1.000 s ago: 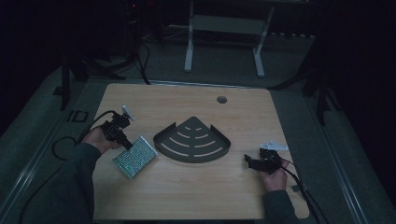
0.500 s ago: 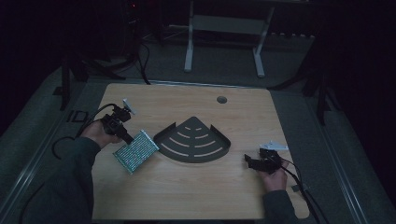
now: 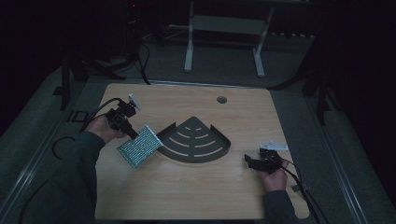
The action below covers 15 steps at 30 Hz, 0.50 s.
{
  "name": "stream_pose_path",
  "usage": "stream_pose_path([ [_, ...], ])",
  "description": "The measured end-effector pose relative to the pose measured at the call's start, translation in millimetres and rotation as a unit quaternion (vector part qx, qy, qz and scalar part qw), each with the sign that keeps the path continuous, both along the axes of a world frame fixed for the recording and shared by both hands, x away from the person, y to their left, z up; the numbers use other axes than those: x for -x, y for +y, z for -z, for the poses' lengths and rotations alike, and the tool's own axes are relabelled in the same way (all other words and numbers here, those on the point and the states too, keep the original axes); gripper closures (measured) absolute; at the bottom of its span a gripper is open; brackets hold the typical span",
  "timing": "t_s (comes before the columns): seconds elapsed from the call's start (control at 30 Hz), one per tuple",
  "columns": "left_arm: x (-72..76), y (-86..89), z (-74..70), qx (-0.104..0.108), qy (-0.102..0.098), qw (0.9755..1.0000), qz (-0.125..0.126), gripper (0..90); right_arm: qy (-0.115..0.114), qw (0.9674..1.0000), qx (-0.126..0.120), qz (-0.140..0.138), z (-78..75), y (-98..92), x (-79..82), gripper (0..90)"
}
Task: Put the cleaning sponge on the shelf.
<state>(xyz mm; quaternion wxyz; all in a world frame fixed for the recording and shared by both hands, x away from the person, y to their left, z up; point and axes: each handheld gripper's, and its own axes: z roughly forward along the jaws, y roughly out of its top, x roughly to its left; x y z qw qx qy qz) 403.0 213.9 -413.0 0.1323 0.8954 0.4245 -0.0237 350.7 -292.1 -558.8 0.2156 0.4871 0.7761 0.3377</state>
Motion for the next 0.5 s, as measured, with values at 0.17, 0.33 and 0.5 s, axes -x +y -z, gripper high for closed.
stream_pose_path([
  [0.17,-3.3,-5.6,-4.5,-0.001,-0.002,1.0000,0.006,90.0,0.000,1.0000,0.000,0.000,0.0,0.0,0.0,23.1],
  [0.33,-8.7,-12.9,-9.3,-0.004,-0.004,0.9999,0.011,90.0,0.000,1.0000,0.000,0.000,0.0,0.0,0.0,23.1],
  [0.5,-13.9,-18.6,-16.0,-0.003,-0.008,0.9999,0.011,90.0,0.000,1.0000,0.000,0.000,0.0,0.0,0.0,23.1],
])
